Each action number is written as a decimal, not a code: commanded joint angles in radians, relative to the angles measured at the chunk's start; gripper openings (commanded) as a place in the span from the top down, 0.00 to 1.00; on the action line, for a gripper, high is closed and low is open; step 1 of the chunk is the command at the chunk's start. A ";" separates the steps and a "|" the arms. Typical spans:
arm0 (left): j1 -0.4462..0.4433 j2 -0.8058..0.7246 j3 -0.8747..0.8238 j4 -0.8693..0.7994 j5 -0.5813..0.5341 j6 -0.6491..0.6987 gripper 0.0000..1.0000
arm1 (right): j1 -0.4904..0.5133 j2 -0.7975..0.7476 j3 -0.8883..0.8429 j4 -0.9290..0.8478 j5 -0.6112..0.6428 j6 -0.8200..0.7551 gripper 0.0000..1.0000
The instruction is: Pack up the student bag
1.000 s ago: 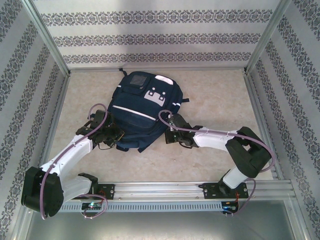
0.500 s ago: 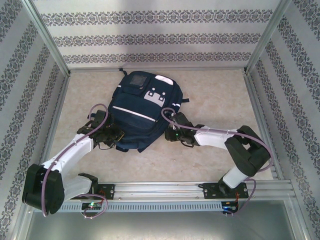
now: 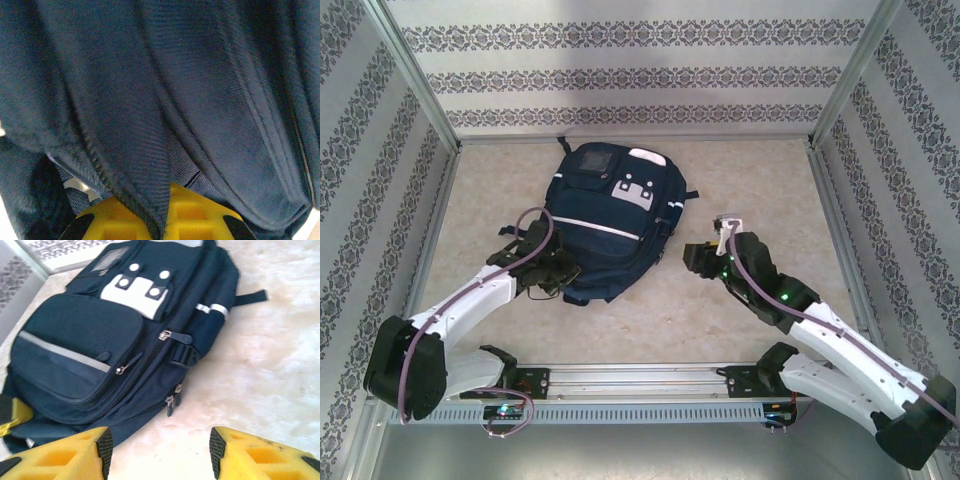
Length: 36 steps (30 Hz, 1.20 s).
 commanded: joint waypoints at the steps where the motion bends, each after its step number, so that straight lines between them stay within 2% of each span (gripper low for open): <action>1: -0.131 0.022 0.068 0.069 -0.030 -0.026 0.99 | -0.027 -0.001 0.006 -0.106 0.056 0.009 0.46; 5: -0.271 0.098 0.110 0.091 -0.063 -0.039 0.99 | -0.049 -0.018 0.003 -0.106 0.043 0.028 0.45; 12: -0.458 0.249 0.212 0.078 -0.084 -0.029 0.99 | -0.087 -0.049 0.004 -0.114 0.037 0.029 0.44; 16: -0.503 0.232 0.210 0.016 -0.096 -0.035 0.95 | -0.104 -0.075 0.004 -0.115 0.037 0.039 0.43; 18: -0.504 0.197 0.188 0.014 -0.099 -0.041 0.83 | -0.110 -0.085 0.002 -0.111 0.037 0.039 0.41; 20: -0.504 0.161 0.178 0.004 -0.102 -0.035 0.56 | -0.111 -0.086 0.004 -0.113 0.037 0.032 0.34; 21: -0.504 0.145 0.179 -0.010 -0.102 -0.019 0.38 | -0.112 -0.088 0.007 -0.115 0.035 0.029 0.23; 22: -0.505 0.126 0.186 -0.033 -0.106 0.012 0.26 | -0.113 -0.090 0.011 -0.115 0.025 0.027 0.10; 23: -0.508 0.108 0.191 -0.041 -0.105 0.052 0.12 | -0.114 -0.097 0.017 -0.114 0.003 0.020 0.02; 24: -0.512 0.082 0.198 -0.052 -0.112 0.113 0.00 | -0.116 -0.111 0.018 -0.102 -0.042 0.003 0.02; 27: -0.513 -0.029 0.206 -0.087 -0.165 0.279 0.00 | -0.117 -0.159 0.026 -0.086 -0.082 -0.021 0.02; 29: -0.506 -0.120 0.207 -0.098 -0.249 0.377 0.00 | -0.118 -0.171 0.044 -0.090 -0.110 -0.059 0.02; 31: -0.475 -0.176 0.242 -0.145 -0.364 0.475 0.00 | -0.119 -0.163 0.065 -0.109 -0.075 -0.084 0.02; 33: -0.461 -0.200 0.271 -0.151 -0.536 0.611 0.00 | -0.119 -0.150 0.065 -0.088 -0.003 -0.112 0.02; 35: -0.451 -0.213 0.263 -0.090 -0.772 0.744 0.00 | -0.119 -0.140 0.034 0.001 0.041 -0.223 0.02; 36: -0.432 -0.215 0.241 -0.022 -0.812 0.830 0.00 | -0.119 -0.139 0.007 0.065 0.032 -0.291 0.02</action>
